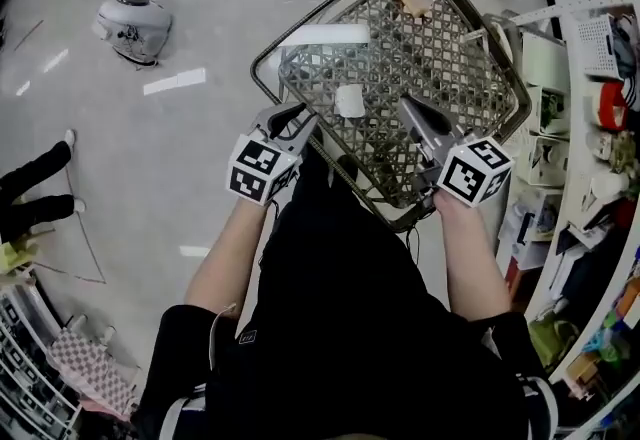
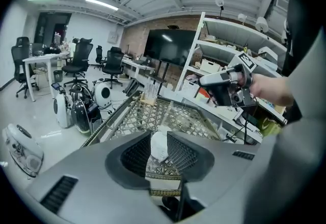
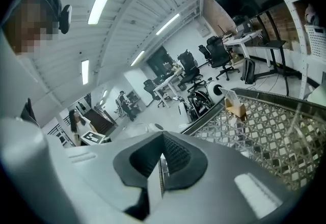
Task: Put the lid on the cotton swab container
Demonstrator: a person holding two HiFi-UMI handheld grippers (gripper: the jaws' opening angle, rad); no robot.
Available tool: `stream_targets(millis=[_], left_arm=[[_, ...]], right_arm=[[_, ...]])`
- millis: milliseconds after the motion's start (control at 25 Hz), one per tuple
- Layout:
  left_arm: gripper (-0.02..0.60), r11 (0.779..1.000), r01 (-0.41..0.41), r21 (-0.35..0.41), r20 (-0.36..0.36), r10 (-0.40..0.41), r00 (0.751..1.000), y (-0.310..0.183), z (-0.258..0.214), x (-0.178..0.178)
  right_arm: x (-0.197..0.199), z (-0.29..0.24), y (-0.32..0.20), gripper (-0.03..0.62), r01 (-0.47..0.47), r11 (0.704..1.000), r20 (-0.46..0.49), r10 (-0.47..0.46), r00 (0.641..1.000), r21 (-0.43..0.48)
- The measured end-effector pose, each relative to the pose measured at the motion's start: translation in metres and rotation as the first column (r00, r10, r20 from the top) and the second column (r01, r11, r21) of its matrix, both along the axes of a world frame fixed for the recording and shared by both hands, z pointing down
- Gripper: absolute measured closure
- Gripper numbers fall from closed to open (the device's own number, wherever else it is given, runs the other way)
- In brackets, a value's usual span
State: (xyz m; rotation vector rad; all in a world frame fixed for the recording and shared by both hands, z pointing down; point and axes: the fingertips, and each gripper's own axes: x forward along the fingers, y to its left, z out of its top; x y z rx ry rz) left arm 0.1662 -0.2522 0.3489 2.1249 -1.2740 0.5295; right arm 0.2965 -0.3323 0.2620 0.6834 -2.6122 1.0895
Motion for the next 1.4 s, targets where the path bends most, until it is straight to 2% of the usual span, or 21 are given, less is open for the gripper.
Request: stream_targets(millis=[280, 600, 1000, 1400], left_arm=[[0.477, 0.993, -0.099, -0.061, -0.016, 0.098, 0.995, -0.012, 0.054, 0.013], [0.463, 0.974, -0.200, -0.107, 0.000, 0.201, 0.980, -0.021, 0.103, 0.030], [0.463, 0.961, -0.259, -0.100, -0.035, 0.257, 0.966, -0.032, 0.115, 0.048], [0.463, 0.942, -0.323, -0.089, -0.050, 0.319, 0.946, -0.033, 0.116, 0.073]], right_arm=[[-0.011, 0.049, 0.000, 0.586, 0.014, 0.997, -0.070, -0.019, 0.997, -0.071], [-0.028, 0.098, 0.002, 0.586, 0.044, 0.990, -0.111, -0.059, 0.992, -0.134], [-0.039, 0.136, 0.012, 0.586, 0.076, 0.978, -0.141, -0.105, 0.984, -0.194], [-0.037, 0.154, 0.022, 0.586, 0.116, 0.974, -0.233, -0.161, 0.959, -0.196]])
